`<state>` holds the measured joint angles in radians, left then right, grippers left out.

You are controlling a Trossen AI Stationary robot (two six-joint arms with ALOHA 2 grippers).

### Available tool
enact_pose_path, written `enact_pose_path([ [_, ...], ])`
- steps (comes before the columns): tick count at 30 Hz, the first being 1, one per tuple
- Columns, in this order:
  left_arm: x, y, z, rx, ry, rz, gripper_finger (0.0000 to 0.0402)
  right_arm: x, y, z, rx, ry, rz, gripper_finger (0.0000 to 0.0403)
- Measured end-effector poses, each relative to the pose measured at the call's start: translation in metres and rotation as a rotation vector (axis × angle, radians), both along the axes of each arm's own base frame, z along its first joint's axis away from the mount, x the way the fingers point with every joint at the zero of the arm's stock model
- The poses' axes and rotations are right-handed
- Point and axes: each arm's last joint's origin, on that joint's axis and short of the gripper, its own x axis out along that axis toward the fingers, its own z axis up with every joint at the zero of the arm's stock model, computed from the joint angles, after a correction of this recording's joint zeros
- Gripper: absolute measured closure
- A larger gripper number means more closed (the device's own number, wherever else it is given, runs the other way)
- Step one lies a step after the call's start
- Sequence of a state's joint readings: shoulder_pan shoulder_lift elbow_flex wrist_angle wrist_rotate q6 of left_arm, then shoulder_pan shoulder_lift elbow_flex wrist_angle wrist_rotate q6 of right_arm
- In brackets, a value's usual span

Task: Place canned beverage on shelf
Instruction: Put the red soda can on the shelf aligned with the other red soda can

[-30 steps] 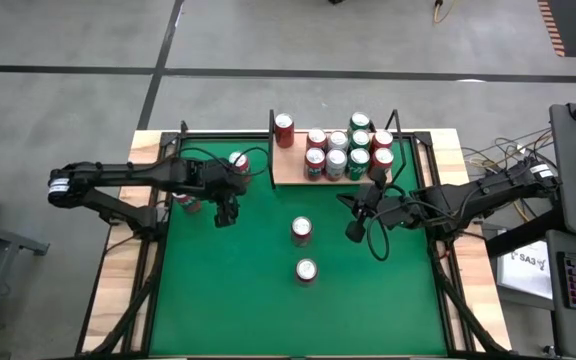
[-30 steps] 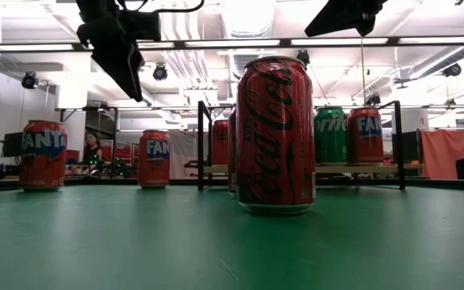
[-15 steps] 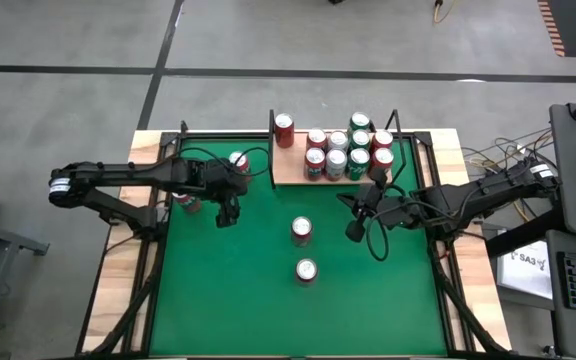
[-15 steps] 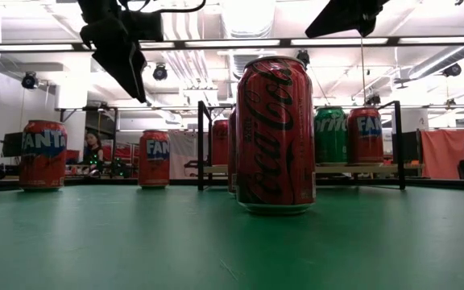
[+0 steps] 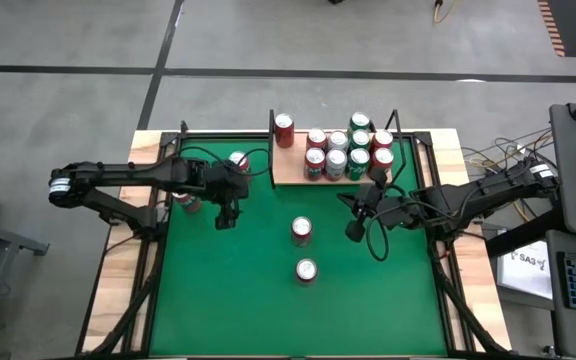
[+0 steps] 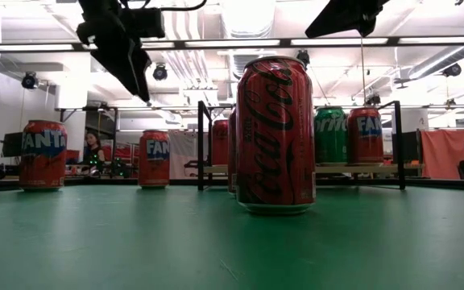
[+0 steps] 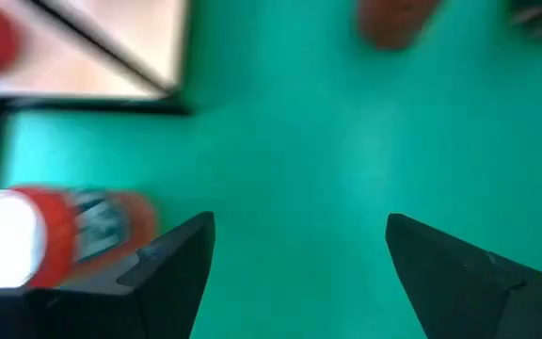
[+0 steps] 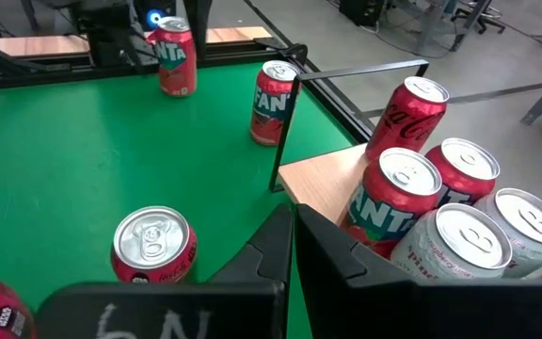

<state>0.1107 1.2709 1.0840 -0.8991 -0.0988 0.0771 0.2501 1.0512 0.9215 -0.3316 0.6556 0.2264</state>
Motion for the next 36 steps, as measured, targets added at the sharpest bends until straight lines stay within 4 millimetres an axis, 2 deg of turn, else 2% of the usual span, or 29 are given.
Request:
enact_pose_path([
  [4,0.003,-0.003,0.001,-0.069,-0.036,-0.045,0.0104,0.000,0.000,0.000,0.000,-0.002,0.000,0.0394],
  [8,0.001,-0.004,0.000,-0.064,-0.013,-0.049,0.0104,0.001,0.000,0.002,0.003,-0.018,0.000,0.0394],
  [13,-0.005,0.000,0.002,0.070,0.032,-0.097,0.0104,0.001,0.000,0.003,0.008,-0.031,-0.001,0.0394],
  [17,-0.009,0.010,0.002,0.165,0.084,-0.069,0.0104,0.002,0.000,0.003,0.010,-0.036,-0.001,0.0394],
  [22,-0.014,0.027,0.002,0.196,0.112,-0.044,0.0104,0.003,0.001,0.006,-0.009,-0.057,0.012,0.0394],
  [28,-0.020,0.060,0.005,0.234,0.087,0.037,0.0104,0.003,0.001,0.006,-0.010,-0.061,0.013,0.0394],
  [36,-0.027,0.097,0.006,0.150,-0.025,0.053,0.0104,0.003,0.001,0.006,-0.010,-0.062,0.013,0.0394],
])
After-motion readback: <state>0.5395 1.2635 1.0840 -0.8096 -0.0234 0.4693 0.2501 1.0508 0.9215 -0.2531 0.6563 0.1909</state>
